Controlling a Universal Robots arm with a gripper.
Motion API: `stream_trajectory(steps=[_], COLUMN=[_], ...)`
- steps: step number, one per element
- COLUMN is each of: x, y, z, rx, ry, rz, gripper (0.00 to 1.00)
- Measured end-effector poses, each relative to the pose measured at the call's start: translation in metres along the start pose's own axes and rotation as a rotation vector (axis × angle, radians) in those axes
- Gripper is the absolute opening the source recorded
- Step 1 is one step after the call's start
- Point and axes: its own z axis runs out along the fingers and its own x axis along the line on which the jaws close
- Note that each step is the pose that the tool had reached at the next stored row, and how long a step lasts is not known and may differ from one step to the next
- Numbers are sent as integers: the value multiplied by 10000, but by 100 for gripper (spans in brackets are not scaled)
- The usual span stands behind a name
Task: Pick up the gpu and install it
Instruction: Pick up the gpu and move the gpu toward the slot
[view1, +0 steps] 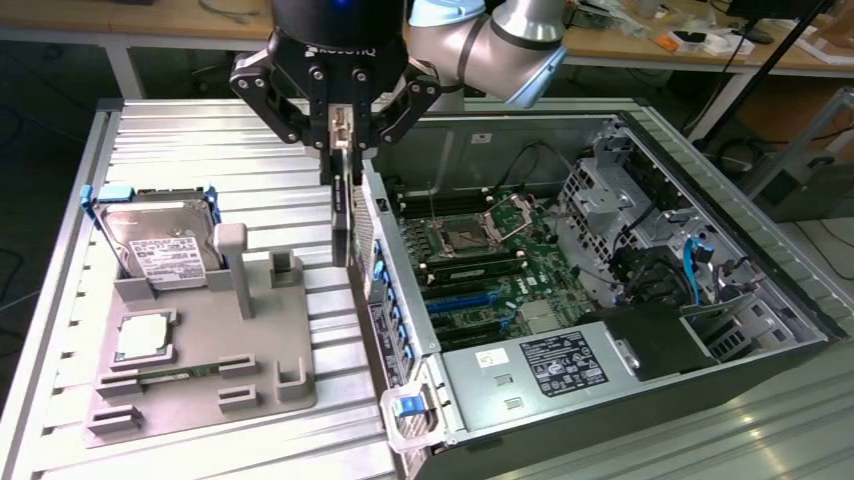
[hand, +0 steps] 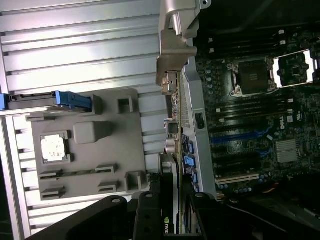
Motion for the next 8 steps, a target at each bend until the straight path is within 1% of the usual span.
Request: stream_trajectory(steps=[8], x=[-38], y=[5], z=[2], rx=[-1], ry=[0], rz=[0], gripper=[27])
